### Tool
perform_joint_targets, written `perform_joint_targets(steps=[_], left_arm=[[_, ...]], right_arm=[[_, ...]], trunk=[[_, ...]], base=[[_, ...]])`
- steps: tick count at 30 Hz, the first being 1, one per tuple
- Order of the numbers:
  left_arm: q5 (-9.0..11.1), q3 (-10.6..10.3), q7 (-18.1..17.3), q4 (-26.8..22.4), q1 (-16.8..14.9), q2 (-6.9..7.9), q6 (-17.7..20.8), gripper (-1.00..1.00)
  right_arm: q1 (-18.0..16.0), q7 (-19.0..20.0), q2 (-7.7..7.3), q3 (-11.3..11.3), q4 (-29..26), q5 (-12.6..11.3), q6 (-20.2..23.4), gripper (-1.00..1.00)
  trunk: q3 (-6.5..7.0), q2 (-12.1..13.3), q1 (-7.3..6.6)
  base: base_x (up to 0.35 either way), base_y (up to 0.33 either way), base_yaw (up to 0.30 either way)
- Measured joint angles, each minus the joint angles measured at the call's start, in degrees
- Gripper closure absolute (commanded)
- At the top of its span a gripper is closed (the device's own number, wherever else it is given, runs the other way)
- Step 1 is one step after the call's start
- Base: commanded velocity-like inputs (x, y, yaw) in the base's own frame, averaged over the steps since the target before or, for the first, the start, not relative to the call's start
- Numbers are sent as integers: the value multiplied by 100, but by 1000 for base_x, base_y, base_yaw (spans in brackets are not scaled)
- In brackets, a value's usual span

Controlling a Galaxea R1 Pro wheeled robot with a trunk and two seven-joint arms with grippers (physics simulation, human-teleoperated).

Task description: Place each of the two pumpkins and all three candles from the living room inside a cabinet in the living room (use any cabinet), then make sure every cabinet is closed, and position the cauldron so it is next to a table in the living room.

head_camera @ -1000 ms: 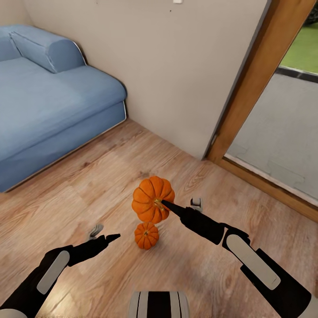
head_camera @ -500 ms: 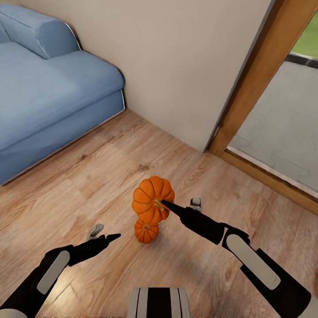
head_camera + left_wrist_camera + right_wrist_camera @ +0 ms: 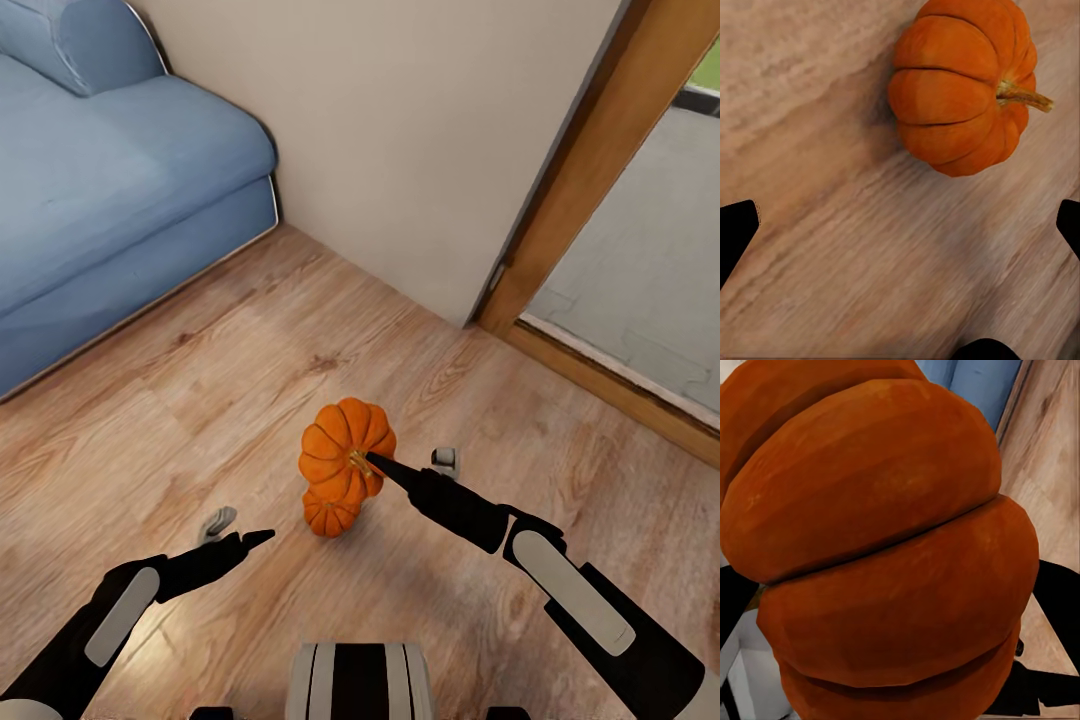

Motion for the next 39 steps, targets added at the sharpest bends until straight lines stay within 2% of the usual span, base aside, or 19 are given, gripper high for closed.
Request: perform_joint_targets(steps=[8,15,39], left_arm=[[0,-4,0,-8,0,-1,1,-100],[2,-4,0,-29,0,3,2,-100],[-51,-74,12,-37,0,-2,-2,-100]], right_arm=[[-3,4,0,-4,0,-3,1,100],[-2,37,0,-6,-1,-13,-2,100],[-3,38,-9,-8,0,-11,-15,100]], trunk=[[-133,-8,15],[-134,-8,15],[-134,-8,14]], base=[[0,0,0],[4,0,0],[117,-27,0]])
